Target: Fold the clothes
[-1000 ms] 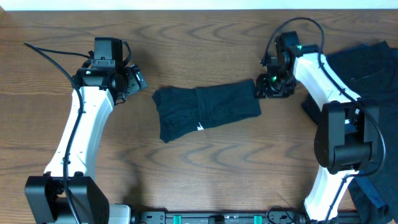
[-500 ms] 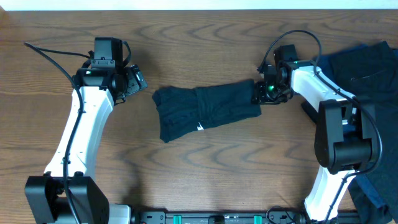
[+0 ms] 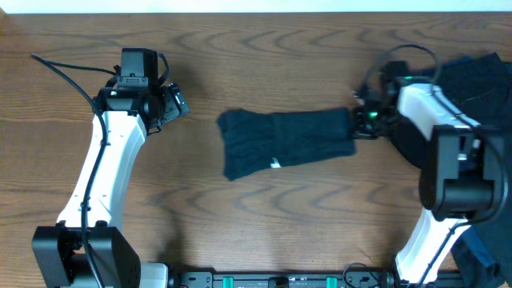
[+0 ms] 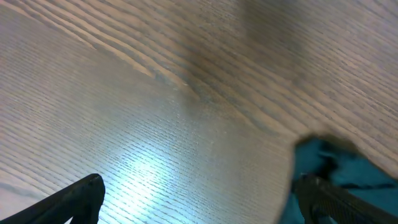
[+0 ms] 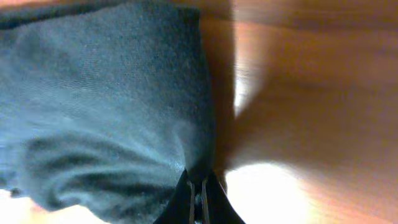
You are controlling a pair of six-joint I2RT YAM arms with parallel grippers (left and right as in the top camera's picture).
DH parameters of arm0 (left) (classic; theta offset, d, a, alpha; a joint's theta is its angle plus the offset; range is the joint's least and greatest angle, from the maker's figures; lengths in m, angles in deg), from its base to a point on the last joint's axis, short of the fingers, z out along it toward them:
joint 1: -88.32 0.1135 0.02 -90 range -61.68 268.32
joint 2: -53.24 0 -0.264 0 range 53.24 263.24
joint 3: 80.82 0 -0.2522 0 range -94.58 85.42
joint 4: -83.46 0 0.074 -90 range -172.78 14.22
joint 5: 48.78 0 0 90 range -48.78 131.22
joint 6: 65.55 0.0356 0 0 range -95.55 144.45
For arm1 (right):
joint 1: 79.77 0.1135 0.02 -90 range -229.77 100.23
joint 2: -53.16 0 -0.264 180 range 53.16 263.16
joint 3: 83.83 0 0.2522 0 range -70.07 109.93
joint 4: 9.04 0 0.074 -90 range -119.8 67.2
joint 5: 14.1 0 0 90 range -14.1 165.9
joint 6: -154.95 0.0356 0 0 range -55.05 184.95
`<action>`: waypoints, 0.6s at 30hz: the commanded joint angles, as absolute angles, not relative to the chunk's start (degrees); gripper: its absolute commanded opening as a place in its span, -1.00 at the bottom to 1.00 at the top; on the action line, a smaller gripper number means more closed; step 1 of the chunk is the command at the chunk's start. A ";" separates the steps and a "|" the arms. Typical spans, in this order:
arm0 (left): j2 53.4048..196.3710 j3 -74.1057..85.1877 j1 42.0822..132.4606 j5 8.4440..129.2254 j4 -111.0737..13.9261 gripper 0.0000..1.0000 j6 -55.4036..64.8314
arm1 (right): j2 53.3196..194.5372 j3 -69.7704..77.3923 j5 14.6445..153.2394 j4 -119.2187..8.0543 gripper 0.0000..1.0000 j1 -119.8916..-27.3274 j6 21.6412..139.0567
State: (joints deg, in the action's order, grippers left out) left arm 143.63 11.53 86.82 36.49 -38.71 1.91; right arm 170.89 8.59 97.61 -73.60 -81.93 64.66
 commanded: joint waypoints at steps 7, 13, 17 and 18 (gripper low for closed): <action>143.91 12.08 86.98 35.59 -38.46 0.98 1.21 | 170.32 25.15 97.18 -86.98 -0.98 -88.75 61.44; 143.91 12.08 86.98 35.59 -38.46 0.98 1.21 | 169.84 33.13 97.46 -94.63 -0.98 -85.53 61.51; 143.91 12.08 86.98 35.59 -38.46 0.98 1.21 | 169.62 35.78 98.68 -97.06 -0.98 -80.96 61.70; 143.91 12.08 86.98 35.59 -38.46 0.98 1.21 | 169.62 36.21 99.38 -97.38 -0.98 -79.65 61.68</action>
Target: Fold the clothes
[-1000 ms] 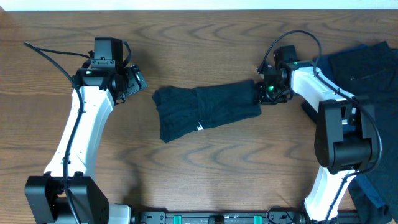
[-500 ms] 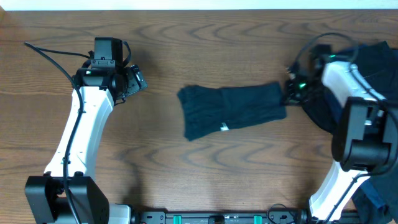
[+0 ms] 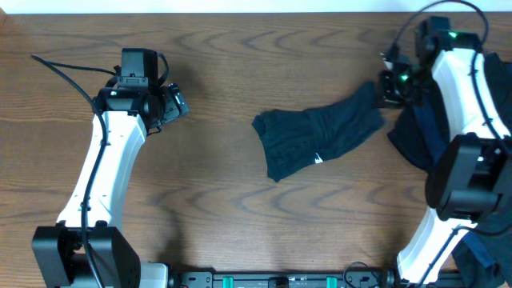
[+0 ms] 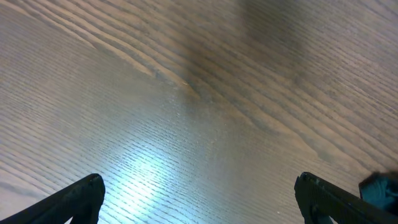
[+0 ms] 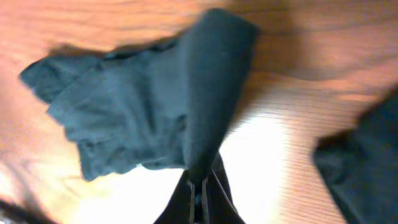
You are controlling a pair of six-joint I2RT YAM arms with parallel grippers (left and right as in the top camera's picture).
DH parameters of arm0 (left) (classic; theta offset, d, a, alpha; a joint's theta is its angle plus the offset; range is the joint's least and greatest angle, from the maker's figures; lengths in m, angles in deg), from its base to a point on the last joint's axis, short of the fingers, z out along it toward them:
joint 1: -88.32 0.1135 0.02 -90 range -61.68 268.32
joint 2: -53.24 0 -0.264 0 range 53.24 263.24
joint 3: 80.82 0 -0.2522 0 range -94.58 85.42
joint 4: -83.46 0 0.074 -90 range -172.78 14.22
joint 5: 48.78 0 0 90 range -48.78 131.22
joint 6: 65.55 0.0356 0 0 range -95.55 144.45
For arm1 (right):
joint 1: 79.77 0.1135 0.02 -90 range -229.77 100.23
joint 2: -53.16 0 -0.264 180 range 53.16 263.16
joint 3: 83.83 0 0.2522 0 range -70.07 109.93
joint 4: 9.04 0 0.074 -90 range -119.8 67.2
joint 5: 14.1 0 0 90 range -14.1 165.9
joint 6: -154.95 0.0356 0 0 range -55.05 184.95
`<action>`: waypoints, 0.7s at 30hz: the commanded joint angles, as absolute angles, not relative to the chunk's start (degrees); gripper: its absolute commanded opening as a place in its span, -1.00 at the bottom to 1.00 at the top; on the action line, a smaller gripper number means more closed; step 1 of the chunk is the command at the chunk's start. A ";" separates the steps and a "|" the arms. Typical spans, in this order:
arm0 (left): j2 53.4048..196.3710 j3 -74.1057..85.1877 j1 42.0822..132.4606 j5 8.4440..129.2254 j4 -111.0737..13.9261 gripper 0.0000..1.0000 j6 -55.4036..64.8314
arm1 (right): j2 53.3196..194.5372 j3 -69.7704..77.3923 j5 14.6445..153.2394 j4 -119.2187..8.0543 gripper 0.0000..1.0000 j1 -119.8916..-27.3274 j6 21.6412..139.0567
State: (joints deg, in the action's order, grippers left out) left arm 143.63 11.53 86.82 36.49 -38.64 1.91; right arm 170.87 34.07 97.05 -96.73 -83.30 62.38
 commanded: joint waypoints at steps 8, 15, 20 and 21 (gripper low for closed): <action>143.91 12.08 86.95 35.59 -38.44 0.98 1.21 | 169.62 36.56 100.96 -96.95 -0.98 -69.64 62.36; 143.91 12.08 86.95 35.59 -38.46 0.98 1.21 | 169.62 36.52 101.98 -97.43 -0.98 -63.54 62.32; 143.91 12.08 86.98 35.59 -38.46 0.98 1.21 | 169.93 35.84 98.82 -97.36 -0.98 -60.03 62.32; 143.91 12.08 86.98 35.59 -38.46 0.98 1.21 | 170.25 35.84 98.12 -97.38 -0.98 -59.19 62.30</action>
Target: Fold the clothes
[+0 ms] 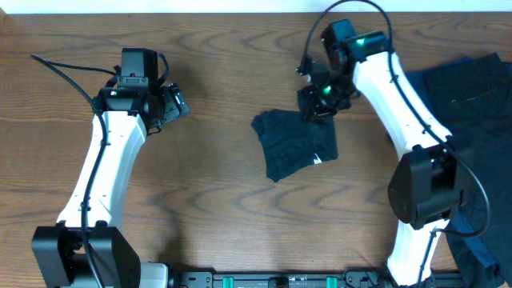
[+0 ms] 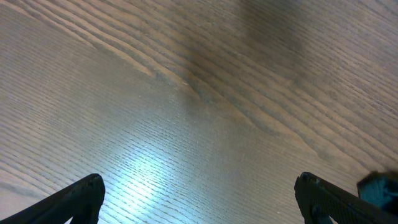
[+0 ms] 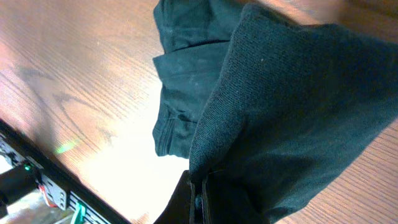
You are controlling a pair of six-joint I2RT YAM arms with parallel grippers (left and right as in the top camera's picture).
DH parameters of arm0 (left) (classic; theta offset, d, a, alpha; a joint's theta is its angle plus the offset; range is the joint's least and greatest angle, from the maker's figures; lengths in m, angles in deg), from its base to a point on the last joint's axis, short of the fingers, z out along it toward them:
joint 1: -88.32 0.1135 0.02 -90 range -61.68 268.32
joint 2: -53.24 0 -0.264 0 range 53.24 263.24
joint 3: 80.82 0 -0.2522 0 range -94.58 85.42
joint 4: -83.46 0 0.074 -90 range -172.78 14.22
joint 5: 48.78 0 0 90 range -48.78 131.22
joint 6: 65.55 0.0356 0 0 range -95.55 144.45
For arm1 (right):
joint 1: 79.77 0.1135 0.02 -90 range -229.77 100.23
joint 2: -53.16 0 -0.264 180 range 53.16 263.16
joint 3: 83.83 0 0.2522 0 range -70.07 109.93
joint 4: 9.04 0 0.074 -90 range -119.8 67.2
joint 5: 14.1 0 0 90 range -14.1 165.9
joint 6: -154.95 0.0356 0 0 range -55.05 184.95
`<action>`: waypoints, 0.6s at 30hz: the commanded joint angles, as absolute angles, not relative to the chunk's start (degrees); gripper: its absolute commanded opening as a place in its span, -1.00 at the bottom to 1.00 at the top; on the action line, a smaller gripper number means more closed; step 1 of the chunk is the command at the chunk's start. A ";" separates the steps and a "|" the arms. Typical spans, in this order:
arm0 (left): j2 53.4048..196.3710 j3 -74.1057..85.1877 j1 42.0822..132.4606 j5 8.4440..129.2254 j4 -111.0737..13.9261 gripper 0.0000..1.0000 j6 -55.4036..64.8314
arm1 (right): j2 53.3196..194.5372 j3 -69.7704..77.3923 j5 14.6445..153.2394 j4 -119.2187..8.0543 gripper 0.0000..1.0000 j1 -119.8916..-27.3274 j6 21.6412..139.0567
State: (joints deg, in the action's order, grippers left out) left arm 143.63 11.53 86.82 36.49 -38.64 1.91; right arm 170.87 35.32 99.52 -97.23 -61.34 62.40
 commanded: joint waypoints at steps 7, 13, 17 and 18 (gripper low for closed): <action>143.91 12.08 86.95 35.59 -38.49 0.98 1.21 | 171.70 35.82 97.74 -96.68 -0.99 -55.35 62.05; 144.15 12.08 86.95 35.63 -38.53 0.98 1.16 | 171.89 35.82 96.96 -95.44 -0.98 -53.49 61.88; 145.82 12.08 86.95 38.56 -38.71 0.98 1.21 | 171.89 35.82 96.65 -95.07 -0.98 -53.77 61.90; 146.60 12.08 86.95 40.49 -38.84 0.97 1.21 | 171.89 35.82 96.67 -94.87 -0.98 -54.04 61.90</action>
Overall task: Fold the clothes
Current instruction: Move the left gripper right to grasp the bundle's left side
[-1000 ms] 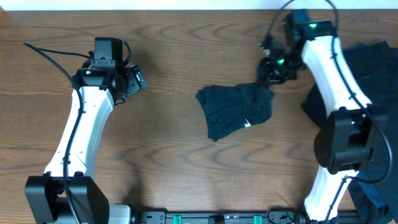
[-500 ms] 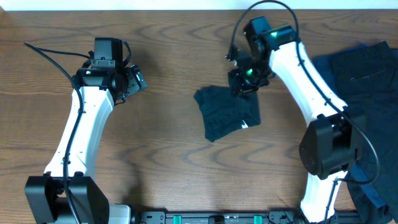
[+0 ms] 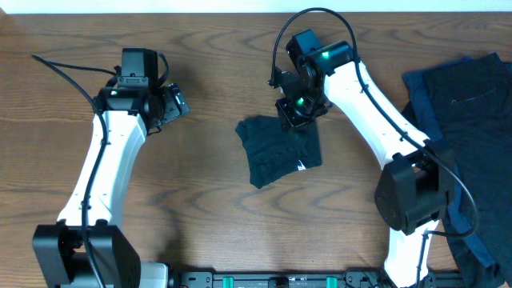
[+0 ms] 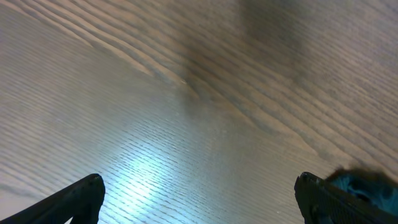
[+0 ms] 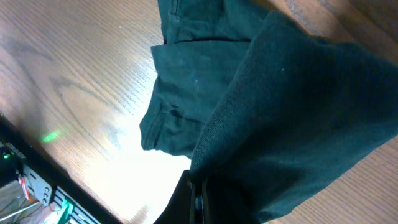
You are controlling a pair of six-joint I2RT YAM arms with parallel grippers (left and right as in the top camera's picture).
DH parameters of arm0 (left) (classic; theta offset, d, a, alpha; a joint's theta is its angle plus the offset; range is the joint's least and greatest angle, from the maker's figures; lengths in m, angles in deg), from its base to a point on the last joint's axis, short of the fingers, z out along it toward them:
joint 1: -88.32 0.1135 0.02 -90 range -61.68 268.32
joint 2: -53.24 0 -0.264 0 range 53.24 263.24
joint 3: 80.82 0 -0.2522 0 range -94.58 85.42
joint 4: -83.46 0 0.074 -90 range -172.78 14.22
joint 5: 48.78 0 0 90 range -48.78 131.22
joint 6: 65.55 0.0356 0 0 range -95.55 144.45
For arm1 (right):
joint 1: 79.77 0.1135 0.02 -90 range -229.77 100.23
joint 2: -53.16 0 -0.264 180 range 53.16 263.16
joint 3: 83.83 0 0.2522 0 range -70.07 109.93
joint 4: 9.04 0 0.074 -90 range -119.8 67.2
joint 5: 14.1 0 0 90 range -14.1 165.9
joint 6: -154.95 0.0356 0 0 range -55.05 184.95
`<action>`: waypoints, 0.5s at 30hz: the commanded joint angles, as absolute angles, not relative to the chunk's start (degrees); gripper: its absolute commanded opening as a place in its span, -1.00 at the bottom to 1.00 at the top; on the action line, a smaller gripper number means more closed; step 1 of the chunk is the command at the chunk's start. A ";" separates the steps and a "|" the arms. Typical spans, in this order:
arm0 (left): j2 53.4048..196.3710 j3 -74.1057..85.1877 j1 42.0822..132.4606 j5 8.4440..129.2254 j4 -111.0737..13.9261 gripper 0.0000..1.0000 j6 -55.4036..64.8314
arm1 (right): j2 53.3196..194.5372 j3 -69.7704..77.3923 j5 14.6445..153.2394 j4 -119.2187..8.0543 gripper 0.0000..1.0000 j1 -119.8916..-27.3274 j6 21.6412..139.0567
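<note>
A dark teal garment (image 3: 279, 149) lies folded over on the wooden table near its middle. My right gripper (image 3: 297, 111) sits over its far edge, shut on a fold of the cloth (image 5: 280, 124), with the lower layer spread beneath. In the right wrist view the right gripper (image 5: 197, 198) shows pinched jaws with fabric draped round them. My left gripper (image 3: 178, 105) stays at the left, open over bare wood. In the left wrist view the left gripper (image 4: 199, 202) has its fingertips wide apart, and a corner of the garment (image 4: 367, 183) peeks in at the right.
A heap of dark blue clothes (image 3: 464, 104) lies at the table's right side and runs down past the right arm's base. A black cable (image 3: 64, 68) trails across the table to the left arm.
My right gripper has moved a little left and forward with the held edge. The garment beneath has shifted left too. The left arm has not moved.
The garment first lay stretched out across the middle, my right gripper shut on its right end. Then that end was lifted toward the far right. Then it was carried back over the garment's body, and now the garment lies doubled, farther left.
</note>
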State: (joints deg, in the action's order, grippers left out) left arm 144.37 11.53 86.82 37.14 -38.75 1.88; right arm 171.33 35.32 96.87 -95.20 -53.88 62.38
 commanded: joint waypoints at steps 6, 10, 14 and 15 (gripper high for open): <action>152.81 12.08 86.41 56.35 -39.34 -0.88 1.45 | 171.89 35.82 96.65 -93.89 -0.98 -55.11 61.88; 156.68 12.08 85.12 66.12 -39.30 -0.88 1.66 | 171.89 35.82 96.08 -93.25 -0.98 -55.30 61.88; 158.76 12.08 83.68 73.93 -39.40 -0.88 1.64 | 171.89 35.82 95.36 -92.92 -0.98 -55.35 62.19; 159.04 12.08 83.22 74.89 -39.40 -0.88 1.64 | 171.89 35.82 95.38 -92.86 -0.98 -55.35 62.36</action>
State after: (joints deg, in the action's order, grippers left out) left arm 158.25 11.57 84.24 65.88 -39.51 1.73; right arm 171.41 35.32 95.65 -93.21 -55.00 62.38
